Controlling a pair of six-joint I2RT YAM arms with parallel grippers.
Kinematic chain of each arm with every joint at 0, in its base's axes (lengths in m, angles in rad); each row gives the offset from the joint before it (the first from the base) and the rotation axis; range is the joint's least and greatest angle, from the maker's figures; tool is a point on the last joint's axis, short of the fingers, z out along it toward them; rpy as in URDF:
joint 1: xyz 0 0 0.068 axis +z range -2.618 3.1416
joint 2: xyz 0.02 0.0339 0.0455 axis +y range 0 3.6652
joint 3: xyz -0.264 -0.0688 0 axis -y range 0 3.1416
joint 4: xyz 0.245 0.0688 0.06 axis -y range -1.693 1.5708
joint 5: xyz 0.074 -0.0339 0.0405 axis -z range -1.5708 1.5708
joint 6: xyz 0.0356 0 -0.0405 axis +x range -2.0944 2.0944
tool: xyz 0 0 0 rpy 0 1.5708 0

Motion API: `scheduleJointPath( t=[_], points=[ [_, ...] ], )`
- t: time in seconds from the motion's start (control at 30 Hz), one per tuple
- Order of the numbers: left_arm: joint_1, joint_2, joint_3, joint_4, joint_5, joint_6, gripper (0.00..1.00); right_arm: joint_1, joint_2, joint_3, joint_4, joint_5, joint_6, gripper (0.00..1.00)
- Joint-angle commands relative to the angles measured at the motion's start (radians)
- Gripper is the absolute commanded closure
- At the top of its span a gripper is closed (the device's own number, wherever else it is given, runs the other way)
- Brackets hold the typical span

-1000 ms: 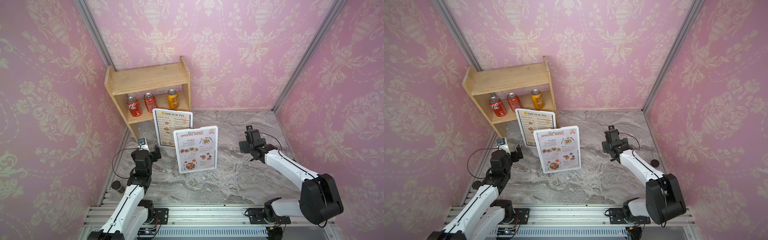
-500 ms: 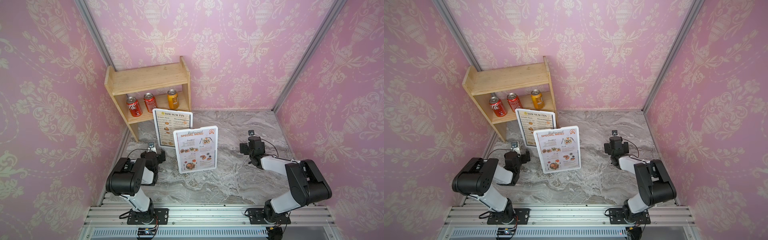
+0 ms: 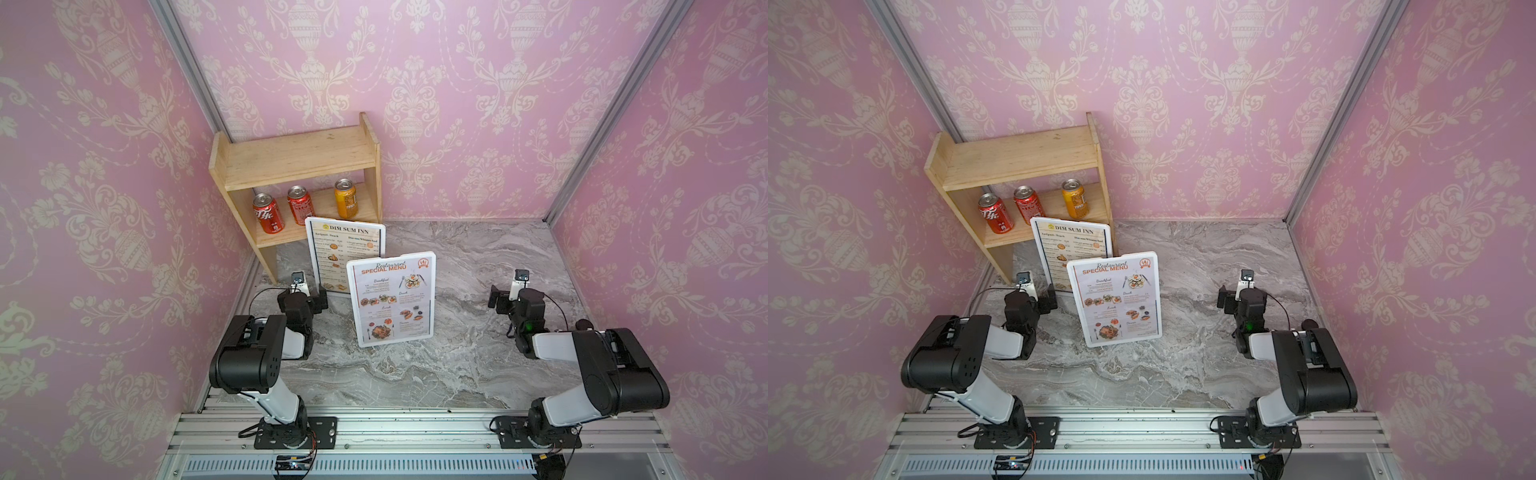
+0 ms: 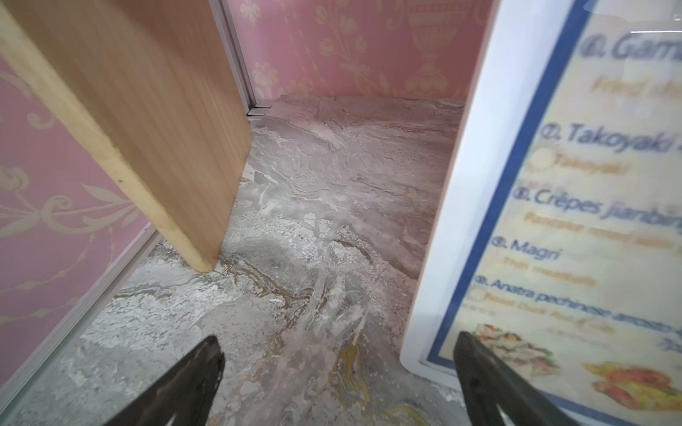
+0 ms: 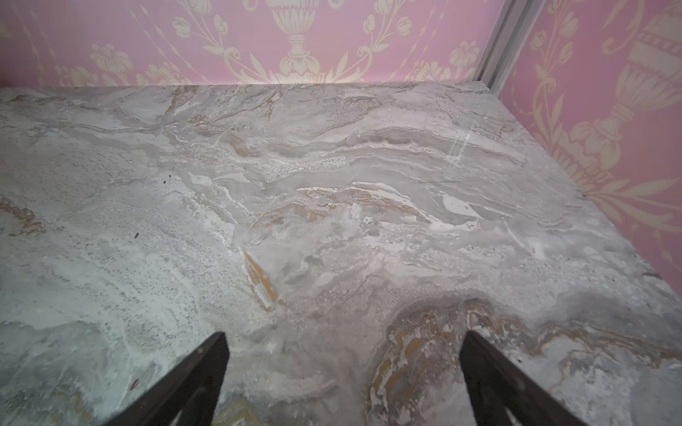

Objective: Insert the menus into the narrow rack
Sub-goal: Reset both arms

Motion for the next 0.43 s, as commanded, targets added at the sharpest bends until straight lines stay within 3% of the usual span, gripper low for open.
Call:
scheduleJointPath(
  t=[0.0,0.13,0.4],
  points=[
    [-0.007,-0.011,-0.013,0.007,0.028,0.009,0.01,0.000,-0.006,0.011,0.018,0.003,0.015,0.00],
    [-0.007,-0.007,-0.030,0.051,-0.027,-0.010,0.01,-0.004,-0.005,0.036,-0.029,-0.100,-0.022,0.00],
    [-0.007,-0.008,-0.028,0.044,-0.024,-0.009,0.01,-0.008,-0.001,0.036,-0.024,-0.144,-0.032,0.00]
  ],
)
